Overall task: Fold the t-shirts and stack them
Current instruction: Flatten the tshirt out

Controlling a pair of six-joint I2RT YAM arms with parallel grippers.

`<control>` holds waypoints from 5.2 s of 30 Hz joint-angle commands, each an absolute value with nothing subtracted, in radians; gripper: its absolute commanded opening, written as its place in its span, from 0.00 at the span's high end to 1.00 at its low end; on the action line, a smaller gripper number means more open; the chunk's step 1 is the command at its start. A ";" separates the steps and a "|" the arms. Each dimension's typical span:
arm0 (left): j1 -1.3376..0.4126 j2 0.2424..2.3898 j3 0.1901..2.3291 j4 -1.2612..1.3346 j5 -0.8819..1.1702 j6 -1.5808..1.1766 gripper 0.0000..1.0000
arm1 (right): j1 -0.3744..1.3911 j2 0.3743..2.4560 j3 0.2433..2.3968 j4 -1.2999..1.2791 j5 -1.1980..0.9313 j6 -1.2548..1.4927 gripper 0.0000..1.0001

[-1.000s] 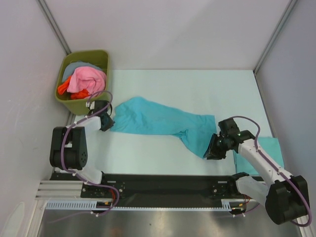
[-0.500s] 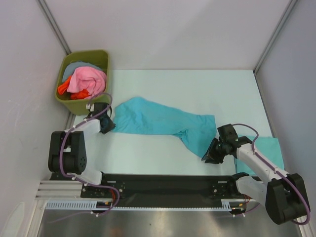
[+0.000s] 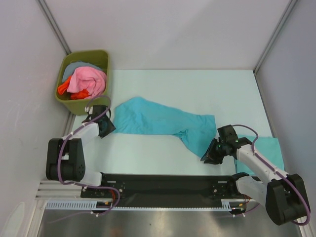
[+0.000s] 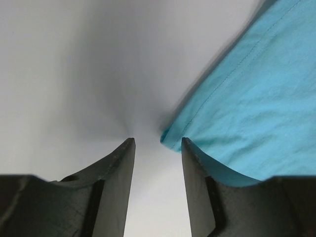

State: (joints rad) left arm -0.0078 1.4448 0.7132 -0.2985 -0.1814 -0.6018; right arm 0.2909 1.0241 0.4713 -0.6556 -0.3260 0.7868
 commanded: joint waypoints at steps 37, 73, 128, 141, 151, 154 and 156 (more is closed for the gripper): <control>-0.005 1.508 0.716 -0.333 -0.143 -0.584 0.57 | 0.287 1.057 0.485 -0.693 -0.227 0.838 0.64; -0.005 1.324 0.658 -0.371 -0.092 -0.499 1.00 | 0.218 1.158 0.436 -0.491 -0.219 0.917 0.64; -0.175 0.801 1.776 -0.703 -0.017 -0.440 1.00 | 0.106 0.870 2.141 -0.968 -0.113 0.394 1.00; -0.175 0.716 1.778 -0.667 -0.032 -0.449 1.00 | 0.198 0.862 2.077 -0.877 -0.074 0.368 1.00; -0.175 0.658 1.781 -0.653 0.060 -0.451 1.00 | 0.195 0.891 2.302 -1.002 -0.169 0.356 1.00; -0.175 0.643 1.804 -0.661 0.074 -0.459 1.00 | 0.196 0.893 2.358 -1.022 -0.189 0.385 1.00; -0.175 0.628 1.807 -0.660 0.086 -0.460 1.00 | 0.190 0.882 2.361 -1.013 -0.193 0.399 1.00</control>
